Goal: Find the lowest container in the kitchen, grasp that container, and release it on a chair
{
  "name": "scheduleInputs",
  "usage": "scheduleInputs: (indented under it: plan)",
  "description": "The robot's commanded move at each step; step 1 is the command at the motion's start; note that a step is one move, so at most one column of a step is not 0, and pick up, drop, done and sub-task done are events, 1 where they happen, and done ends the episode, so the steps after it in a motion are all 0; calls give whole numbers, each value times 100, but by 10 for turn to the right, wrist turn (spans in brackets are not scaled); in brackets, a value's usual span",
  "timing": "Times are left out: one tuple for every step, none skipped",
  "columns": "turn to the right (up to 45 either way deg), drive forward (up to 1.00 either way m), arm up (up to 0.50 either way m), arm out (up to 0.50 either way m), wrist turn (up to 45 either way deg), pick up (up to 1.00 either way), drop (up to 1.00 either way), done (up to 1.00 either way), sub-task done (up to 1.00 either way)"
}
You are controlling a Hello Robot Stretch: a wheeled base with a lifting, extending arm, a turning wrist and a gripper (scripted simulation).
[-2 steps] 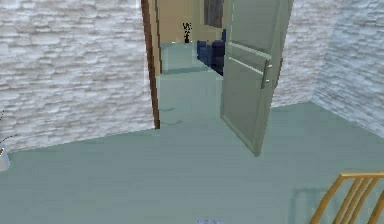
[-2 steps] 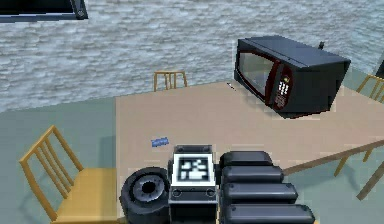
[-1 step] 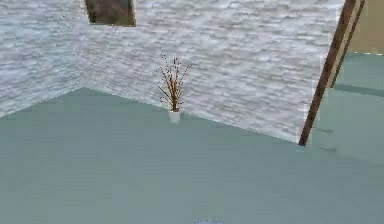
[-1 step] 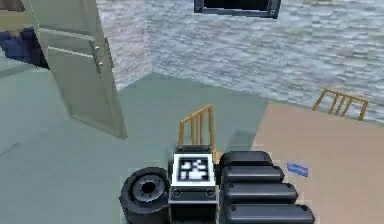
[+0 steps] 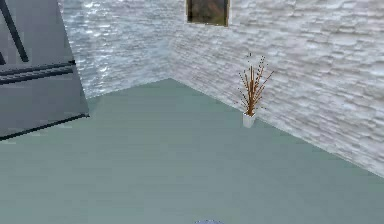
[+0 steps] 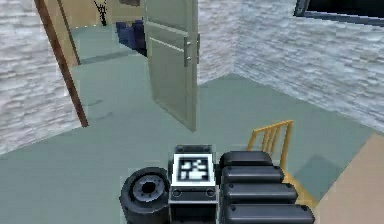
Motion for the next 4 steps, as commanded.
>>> scheduleInputs:
  plan:
    - [0, 20, 0, 0, 0, 0, 0, 0, 0]
    - [-450, 0, 0, 0, 0, 0, 0, 0, 0]
    - [-180, 0, 0, 0, 0, 0, 0, 0, 0]
    - [0, 95, 0, 0, 0, 0, 0, 0, 0]
